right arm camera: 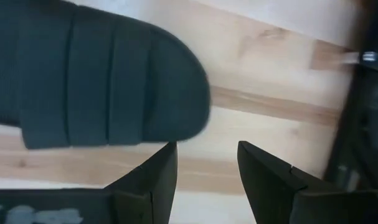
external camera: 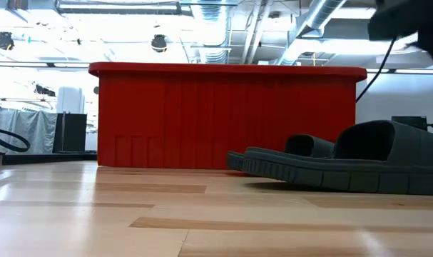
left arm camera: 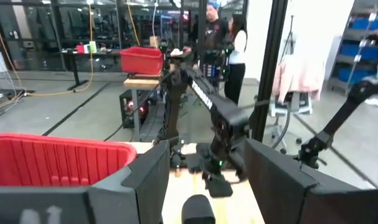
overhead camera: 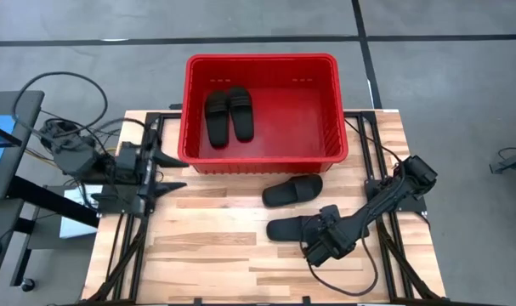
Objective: Pick and place slides into bin
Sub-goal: Put the black slide into the red bin
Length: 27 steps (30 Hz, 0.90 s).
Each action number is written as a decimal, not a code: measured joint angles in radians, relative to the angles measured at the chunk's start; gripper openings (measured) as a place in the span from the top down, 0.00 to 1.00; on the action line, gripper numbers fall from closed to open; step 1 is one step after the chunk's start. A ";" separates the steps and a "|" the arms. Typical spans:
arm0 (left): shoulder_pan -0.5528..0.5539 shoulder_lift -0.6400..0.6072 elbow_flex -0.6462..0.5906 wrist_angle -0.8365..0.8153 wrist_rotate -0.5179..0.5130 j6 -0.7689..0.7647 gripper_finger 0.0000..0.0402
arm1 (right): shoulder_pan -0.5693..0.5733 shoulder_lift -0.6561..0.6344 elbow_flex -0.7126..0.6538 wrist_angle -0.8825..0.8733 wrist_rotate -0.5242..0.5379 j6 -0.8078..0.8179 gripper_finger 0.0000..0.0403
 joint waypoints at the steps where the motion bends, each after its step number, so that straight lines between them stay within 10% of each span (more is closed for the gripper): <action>1: 0.000 -0.013 0.000 0.000 0.000 0.000 0.51 | 0.000 0.000 -0.023 0.028 0.004 -0.003 0.60; 27: 0.001 -0.149 0.000 -0.042 0.018 0.017 0.51 | -0.054 -0.009 -0.354 0.407 -0.011 -0.199 0.60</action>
